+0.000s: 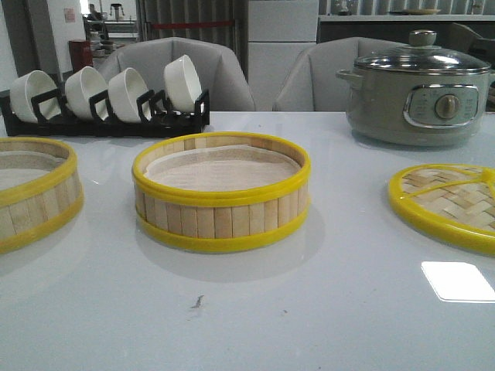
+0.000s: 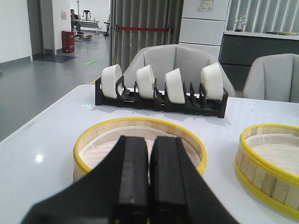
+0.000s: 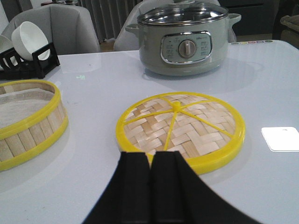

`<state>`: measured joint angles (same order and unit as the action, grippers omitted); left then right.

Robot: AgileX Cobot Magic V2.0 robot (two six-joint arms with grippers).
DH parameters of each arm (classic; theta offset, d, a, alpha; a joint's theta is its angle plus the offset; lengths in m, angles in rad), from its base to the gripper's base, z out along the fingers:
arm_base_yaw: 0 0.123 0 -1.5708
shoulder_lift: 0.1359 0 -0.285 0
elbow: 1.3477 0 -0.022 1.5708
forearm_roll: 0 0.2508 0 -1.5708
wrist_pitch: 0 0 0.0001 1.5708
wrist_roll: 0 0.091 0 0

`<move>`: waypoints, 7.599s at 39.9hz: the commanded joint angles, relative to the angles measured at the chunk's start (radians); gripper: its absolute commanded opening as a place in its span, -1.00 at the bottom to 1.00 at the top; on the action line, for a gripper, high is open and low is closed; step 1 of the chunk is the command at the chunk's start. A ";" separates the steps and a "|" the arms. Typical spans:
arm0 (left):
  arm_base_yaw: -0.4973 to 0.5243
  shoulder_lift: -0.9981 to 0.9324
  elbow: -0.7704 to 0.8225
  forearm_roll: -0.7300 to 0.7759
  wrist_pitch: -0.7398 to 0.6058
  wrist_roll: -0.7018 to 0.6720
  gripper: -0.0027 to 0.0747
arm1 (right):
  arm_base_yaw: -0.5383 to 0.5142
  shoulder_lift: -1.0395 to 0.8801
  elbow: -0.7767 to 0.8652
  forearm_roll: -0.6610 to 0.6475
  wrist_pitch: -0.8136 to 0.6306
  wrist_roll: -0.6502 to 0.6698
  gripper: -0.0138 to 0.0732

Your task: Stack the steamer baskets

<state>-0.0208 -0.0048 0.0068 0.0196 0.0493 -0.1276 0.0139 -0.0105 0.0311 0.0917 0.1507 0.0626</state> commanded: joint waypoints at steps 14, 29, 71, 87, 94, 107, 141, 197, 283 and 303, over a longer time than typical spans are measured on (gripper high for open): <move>-0.007 -0.012 0.001 -0.002 -0.076 0.001 -0.70 | 0.001 -0.021 -0.015 -0.006 -0.088 -0.011 -0.55; -0.007 -0.012 0.001 -0.002 -0.076 0.001 -0.70 | 0.001 -0.021 -0.015 -0.006 -0.088 -0.011 -0.55; -0.028 0.806 -0.951 0.111 0.522 0.010 -0.70 | 0.001 -0.021 -0.015 -0.006 -0.088 -0.011 -0.55; -0.028 0.828 -0.951 0.167 0.492 0.010 -0.70 | 0.001 -0.021 -0.015 -0.006 -0.088 -0.011 -0.55; -0.028 0.828 -0.951 0.160 0.504 0.010 -0.70 | 0.001 -0.021 -0.015 -0.006 -0.088 -0.011 -0.55; -0.028 0.828 -0.951 0.160 0.486 0.010 -0.70 | 0.001 -0.021 -0.015 -0.006 -0.088 -0.011 -0.55; -0.028 0.828 -0.951 0.136 0.512 0.010 -0.70 | 0.106 0.513 -0.575 -0.117 0.141 0.086 -0.55; -0.028 0.825 -0.951 0.093 0.551 0.010 -0.70 | 0.106 0.876 -0.873 -0.099 0.162 0.087 -0.55; -0.275 1.638 -1.169 0.050 0.368 0.039 0.32 | 0.106 0.877 -0.870 -0.100 0.210 0.086 0.41; -0.262 1.810 -1.247 0.087 0.390 0.039 0.32 | 0.106 0.877 -0.870 -0.100 0.246 0.086 0.41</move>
<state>-0.2872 1.8336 -1.2080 0.0996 0.4811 -0.0848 0.1182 0.8723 -0.8047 0.0000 0.4646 0.1573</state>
